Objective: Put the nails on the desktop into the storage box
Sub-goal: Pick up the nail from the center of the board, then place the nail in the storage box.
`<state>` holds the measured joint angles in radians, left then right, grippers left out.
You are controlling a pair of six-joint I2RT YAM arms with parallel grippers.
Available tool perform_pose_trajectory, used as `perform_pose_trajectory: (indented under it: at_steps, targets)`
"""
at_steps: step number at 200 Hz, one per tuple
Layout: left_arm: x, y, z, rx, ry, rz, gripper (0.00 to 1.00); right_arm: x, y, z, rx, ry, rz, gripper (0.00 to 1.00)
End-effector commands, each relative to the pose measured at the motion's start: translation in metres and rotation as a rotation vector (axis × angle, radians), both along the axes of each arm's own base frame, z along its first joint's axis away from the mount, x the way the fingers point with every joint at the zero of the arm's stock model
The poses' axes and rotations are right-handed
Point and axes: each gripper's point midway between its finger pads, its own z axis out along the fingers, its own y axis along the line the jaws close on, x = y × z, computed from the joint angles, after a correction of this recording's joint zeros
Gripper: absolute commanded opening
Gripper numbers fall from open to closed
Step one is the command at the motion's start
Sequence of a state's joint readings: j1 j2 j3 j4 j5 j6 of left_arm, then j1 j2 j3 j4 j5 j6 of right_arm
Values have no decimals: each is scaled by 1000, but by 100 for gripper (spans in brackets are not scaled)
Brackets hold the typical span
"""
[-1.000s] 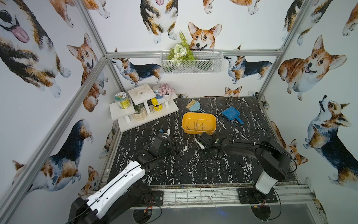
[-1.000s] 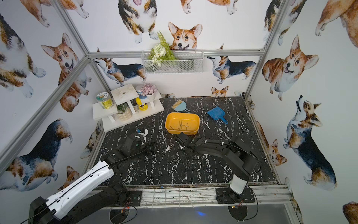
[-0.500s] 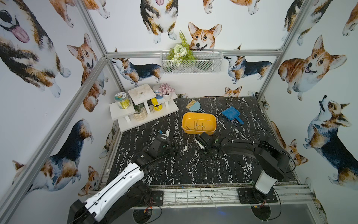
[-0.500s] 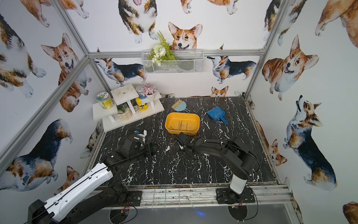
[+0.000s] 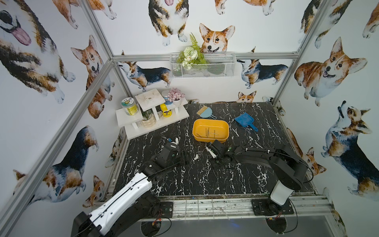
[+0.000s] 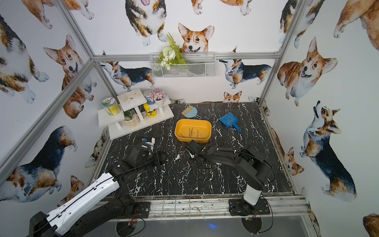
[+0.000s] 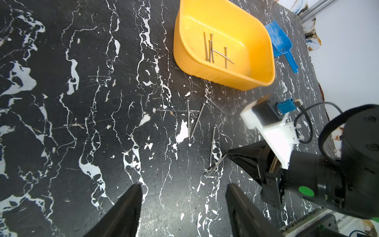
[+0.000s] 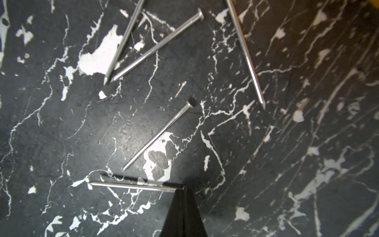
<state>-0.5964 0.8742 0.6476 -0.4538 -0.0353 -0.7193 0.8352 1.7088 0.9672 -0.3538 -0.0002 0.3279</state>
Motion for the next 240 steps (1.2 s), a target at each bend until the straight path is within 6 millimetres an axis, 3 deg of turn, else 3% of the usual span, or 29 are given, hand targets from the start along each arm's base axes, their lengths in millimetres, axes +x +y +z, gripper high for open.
perform_pose_trajectory:
  at_steps: [1, 76, 116, 154, 190, 240]
  targets:
    - [1, 2, 0, 4, -3, 10, 71, -1, 0, 6, 9, -8, 14, 0]
    - [3, 1, 1, 8, -3, 9, 72, 0, 5, 38, 65, -42, 18, 0]
    - [5, -2, -1, 12, 8, 4, 72, 18, 7, 65, 94, -88, 2, 0]
    - [8, -4, 0, 7, 4, 5, 72, 52, -2, 94, 140, -126, -43, 0]
    - [8, -6, -2, 6, 13, 0, 72, 99, -19, 117, 144, -173, -107, 0]
    - [10, -10, -6, -3, 27, -6, 72, 165, -33, 117, 155, -186, -199, 0]
